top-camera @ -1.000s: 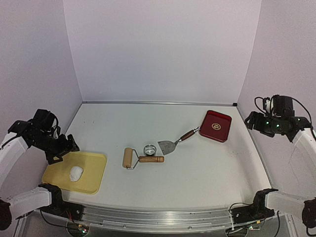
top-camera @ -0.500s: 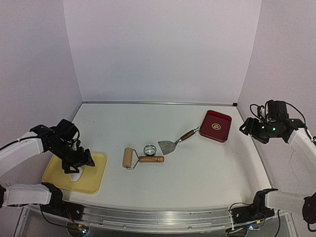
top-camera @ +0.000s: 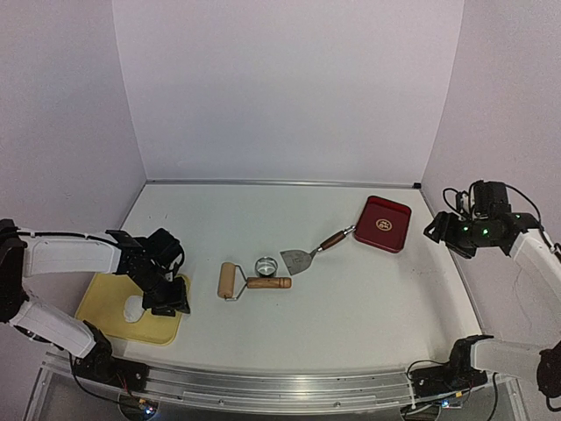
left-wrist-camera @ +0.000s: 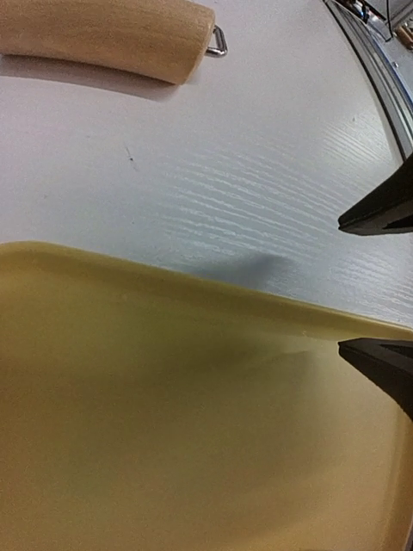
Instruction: Roll out the dumpling wrappers from the dough
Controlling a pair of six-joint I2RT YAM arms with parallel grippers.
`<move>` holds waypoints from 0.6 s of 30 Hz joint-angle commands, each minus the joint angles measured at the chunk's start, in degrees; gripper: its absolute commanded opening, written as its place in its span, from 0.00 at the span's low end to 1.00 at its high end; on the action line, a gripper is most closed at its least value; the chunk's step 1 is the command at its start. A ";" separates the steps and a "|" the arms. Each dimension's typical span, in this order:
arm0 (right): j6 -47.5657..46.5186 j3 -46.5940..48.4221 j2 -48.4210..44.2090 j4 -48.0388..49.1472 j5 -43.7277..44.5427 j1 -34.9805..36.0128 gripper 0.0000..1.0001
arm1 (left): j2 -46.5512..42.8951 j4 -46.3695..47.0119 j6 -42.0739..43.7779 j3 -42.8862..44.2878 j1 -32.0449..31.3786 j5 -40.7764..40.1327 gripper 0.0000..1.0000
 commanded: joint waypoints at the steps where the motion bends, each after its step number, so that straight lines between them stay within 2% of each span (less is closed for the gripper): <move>1: 0.35 -0.24 0.40 0.80 -0.09 0.24 0.77 | 2.85 5.79 -1.25 -1.60 -0.97 0.02 0.37; 11: 0.03 -1.03 2.01 1.48 -0.41 0.27 0.77 | 7.98 10.79 -5.58 -3.49 -5.80 4.07 0.03; 18: -0.69 -1.45 4.06 2.23 -0.91 0.32 0.77 | 9.69 11.49 -11.35 -2.48 -14.75 6.27 0.00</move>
